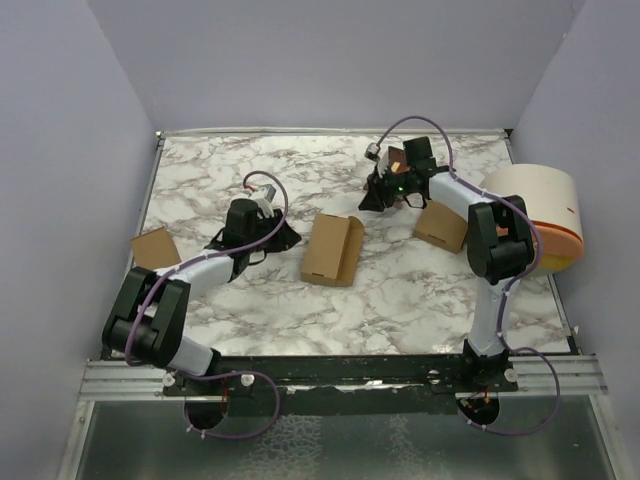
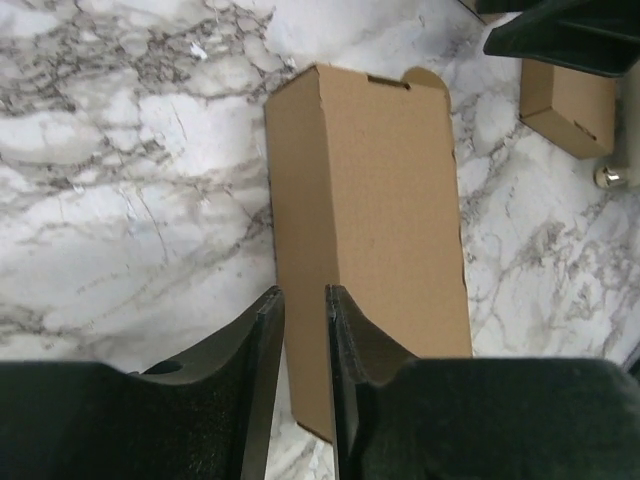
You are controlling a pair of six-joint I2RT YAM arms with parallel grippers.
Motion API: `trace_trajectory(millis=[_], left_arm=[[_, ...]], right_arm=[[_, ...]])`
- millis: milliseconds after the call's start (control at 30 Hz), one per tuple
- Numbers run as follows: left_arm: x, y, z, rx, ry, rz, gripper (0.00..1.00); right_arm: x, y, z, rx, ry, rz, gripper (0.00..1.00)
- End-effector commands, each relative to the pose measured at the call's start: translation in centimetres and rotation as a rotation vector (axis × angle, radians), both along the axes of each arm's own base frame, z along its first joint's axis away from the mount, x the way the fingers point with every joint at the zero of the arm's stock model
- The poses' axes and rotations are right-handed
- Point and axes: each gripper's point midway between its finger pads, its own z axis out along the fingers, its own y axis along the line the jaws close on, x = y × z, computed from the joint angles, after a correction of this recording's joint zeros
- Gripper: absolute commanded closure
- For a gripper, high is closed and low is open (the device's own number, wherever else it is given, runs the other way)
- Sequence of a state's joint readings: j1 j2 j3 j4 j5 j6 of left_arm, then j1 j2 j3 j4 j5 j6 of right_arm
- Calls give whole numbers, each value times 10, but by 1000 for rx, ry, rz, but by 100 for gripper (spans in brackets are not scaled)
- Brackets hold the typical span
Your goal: Fold the paper box
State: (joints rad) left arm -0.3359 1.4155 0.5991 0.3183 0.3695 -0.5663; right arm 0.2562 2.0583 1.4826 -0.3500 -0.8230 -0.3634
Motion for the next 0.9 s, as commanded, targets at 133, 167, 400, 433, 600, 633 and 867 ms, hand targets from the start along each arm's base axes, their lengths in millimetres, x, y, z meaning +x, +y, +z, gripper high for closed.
trace_trajectory(millis=[133, 167, 400, 433, 600, 633, 867], left_arm=[[52, -5, -19, 123, 17, -14, 74], [59, -9, -19, 126, 14, -24, 74], [87, -42, -37, 96, 52, -139, 74], [90, -49, -37, 84, 53, -164, 74], [101, -81, -37, 62, 32, -266, 74], [102, -87, -36, 54, 29, -284, 74], [108, -139, -22, -6, -9, -458, 73]], right_arm=[[24, 8, 28, -24, -116, 44, 89], [22, 10, 26, -19, -104, 62, 91], [-1, 6, 19, -46, -127, 124, 92], [-5, 3, 19, -54, -133, 133, 92], [-27, -3, 31, -69, -210, 195, 88], [-35, -3, 37, -61, -242, 239, 87], [-134, -4, 86, 84, -480, 634, 72]])
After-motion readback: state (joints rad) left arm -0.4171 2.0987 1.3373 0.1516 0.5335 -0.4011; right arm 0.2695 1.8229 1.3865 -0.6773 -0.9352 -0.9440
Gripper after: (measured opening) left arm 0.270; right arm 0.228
